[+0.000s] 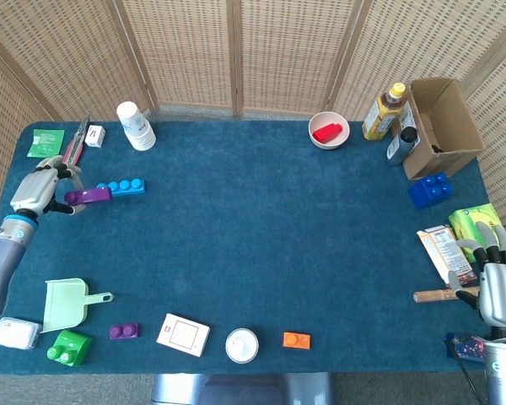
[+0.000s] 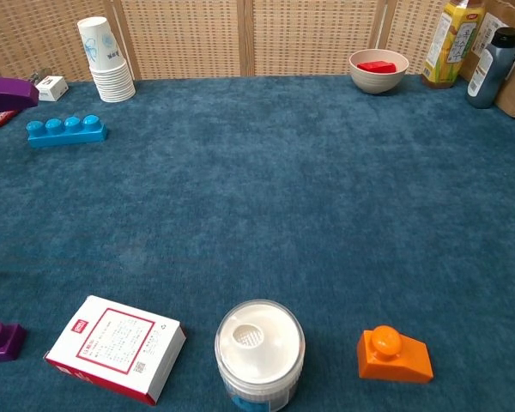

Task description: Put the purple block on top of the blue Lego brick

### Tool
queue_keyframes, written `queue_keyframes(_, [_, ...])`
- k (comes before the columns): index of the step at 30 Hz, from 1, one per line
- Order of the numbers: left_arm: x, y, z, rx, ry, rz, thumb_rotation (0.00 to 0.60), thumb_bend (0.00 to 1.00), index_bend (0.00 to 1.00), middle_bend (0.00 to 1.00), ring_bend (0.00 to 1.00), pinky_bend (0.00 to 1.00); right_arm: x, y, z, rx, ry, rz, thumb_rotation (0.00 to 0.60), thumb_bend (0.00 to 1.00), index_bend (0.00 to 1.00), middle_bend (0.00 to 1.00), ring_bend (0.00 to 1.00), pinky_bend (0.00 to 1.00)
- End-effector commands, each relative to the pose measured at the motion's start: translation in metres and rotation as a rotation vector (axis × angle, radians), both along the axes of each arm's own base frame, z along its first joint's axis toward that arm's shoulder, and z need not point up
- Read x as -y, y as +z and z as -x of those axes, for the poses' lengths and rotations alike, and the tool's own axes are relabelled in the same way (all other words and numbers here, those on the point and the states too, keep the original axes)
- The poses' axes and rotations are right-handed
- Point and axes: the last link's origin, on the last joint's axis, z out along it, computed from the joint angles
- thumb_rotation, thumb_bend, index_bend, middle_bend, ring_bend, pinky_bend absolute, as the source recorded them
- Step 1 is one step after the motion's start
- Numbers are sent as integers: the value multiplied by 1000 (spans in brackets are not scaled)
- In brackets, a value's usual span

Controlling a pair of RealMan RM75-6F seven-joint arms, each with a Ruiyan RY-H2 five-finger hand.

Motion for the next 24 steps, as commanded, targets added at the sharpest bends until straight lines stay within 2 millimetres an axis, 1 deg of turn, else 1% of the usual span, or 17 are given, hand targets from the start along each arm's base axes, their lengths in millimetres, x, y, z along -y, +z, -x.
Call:
queue_keyframes(1, [-19, -9, -3, 12, 28, -4, 600, 378, 620, 271, 76, 0, 1, 0, 0, 5, -7, -2, 600, 290, 325, 135, 0, 0])
queue_keyframes(5, [-33, -18, -6, 25, 40, -8, 600, 378, 617, 264, 66, 0, 2, -1, 0, 7, -15, -2, 600, 290, 326, 135, 0, 0])
queue_keyframes(13, [-50, -34, -13, 34, 54, -1, 600, 376, 611, 259, 60, 0, 3, 0, 0, 4, -29, 3, 600, 289, 326, 135, 0, 0])
queue_keyframes(24, [-64, -54, -18, 38, 75, 15, 600, 376, 607, 255, 57, 0, 0, 2, 1, 3, -49, 17, 600, 289, 326, 135, 0, 0])
